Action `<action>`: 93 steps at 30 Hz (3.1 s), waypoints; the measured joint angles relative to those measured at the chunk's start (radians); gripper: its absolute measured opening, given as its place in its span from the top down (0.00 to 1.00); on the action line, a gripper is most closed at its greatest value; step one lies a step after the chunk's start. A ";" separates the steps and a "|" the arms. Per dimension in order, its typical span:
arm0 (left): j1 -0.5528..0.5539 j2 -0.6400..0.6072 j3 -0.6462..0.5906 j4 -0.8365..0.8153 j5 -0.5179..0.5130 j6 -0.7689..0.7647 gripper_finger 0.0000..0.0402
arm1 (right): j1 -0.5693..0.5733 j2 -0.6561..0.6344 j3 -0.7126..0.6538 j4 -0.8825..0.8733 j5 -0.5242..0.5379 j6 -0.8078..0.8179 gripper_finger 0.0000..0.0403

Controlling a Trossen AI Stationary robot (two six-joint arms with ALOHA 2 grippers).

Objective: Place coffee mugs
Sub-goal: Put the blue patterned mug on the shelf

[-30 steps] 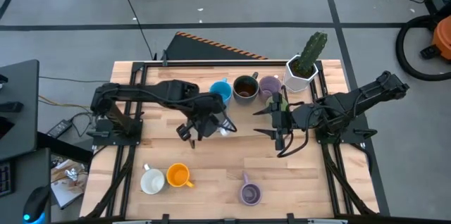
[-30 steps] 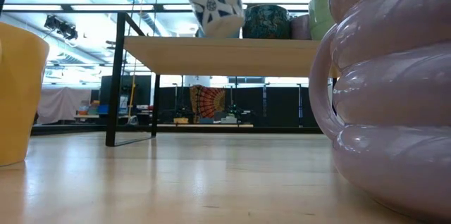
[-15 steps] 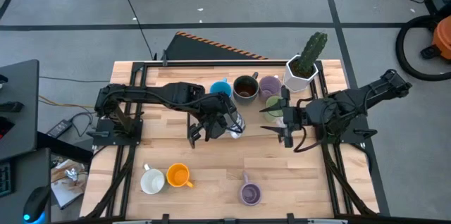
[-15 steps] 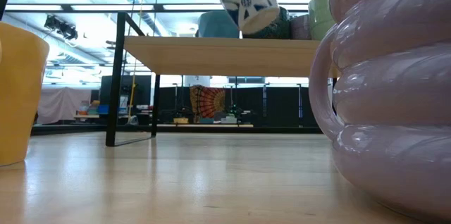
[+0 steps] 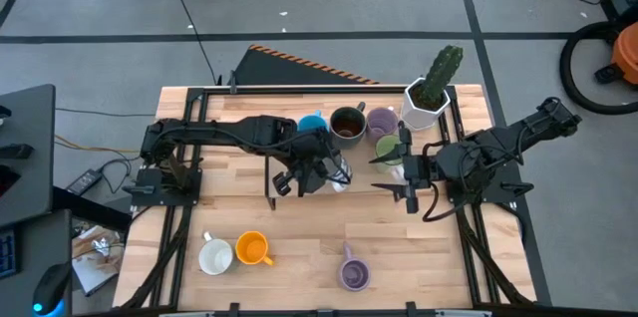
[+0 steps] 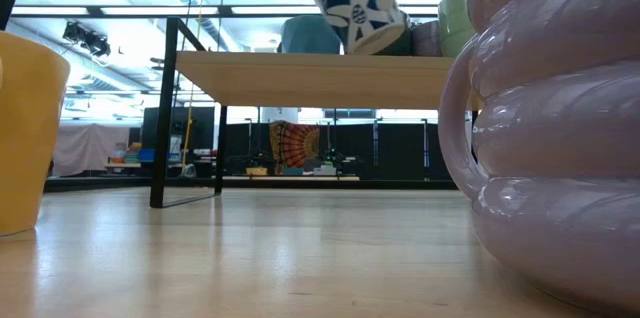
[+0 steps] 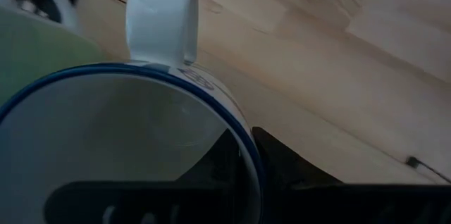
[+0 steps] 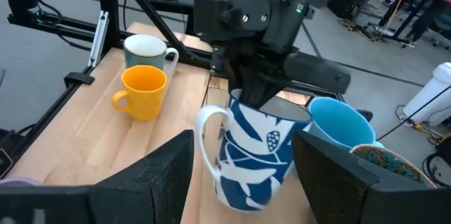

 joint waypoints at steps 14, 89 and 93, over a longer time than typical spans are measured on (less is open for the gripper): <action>-0.003 0.009 0.000 -0.097 0.002 -0.059 0.92 | 0.000 0.000 0.000 0.000 0.000 0.006 0.39; -0.109 -0.480 -0.464 0.311 -0.280 -0.542 0.71 | 0.039 0.114 0.016 -0.039 0.080 0.044 0.41; -0.108 -0.639 -0.639 0.456 -0.274 -0.591 0.72 | 0.038 0.142 0.079 -0.053 0.079 0.024 0.43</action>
